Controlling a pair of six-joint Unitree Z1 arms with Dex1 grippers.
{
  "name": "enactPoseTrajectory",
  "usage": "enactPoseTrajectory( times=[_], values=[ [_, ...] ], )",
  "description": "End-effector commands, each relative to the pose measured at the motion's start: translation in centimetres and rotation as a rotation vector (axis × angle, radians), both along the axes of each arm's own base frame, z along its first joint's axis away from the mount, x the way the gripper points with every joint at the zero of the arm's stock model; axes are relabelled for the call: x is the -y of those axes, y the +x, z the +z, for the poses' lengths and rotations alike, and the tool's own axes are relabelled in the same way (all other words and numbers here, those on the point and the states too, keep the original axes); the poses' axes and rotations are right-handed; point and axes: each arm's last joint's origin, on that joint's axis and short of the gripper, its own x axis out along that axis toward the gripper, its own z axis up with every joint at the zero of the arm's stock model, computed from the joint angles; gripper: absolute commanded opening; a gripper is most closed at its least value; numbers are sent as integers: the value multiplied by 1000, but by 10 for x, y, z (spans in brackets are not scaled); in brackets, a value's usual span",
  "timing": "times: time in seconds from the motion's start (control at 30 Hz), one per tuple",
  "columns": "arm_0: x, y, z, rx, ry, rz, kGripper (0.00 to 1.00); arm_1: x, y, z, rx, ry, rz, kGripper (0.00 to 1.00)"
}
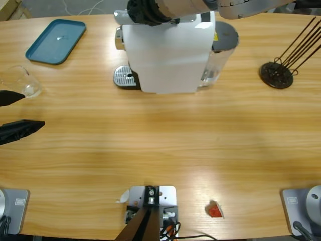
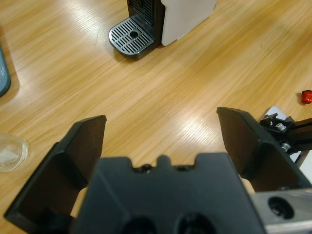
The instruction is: Pour coffee
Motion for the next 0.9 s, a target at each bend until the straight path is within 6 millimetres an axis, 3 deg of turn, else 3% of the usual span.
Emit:
enactPoseTrajectory(
  times=[0.03, 0.07, 0.1, 0.17, 0.33, 0.5, 0.67, 0.9],
  values=[
    [0, 6, -6, 32, 27, 53, 996, 37, -32, 55, 218, -122, 299, 1000],
    [-1, 8, -4, 49, 31, 83, 996, 46, -45, 82, 292, -71, 404, 1000],
    [-3, 10, -1, 71, 37, 128, 996, 54, -55, 97, 328, -33, 469, 1000],
    [-12, 12, 8, 109, 51, 254, 996, 68, -72, 112, 343, 2, 539, 1000],
    [-36, 21, 13, 119, 59, 599, 996, 109, -121, 118, 339, -61, 625, 1000],
    [-35, 51, -10, 24, 176, 806, 1000, 159, -164, 108, 306, -83, 648, 1000],
    [-30, 72, -34, 6, 225, 914, 1000, 182, -180, 106, 293, -71, 622, 1000],
    [-30, 93, -72, -56, 261, 998, 996, 176, -176, 88, 248, -66, 600, 1000]
  ],
)
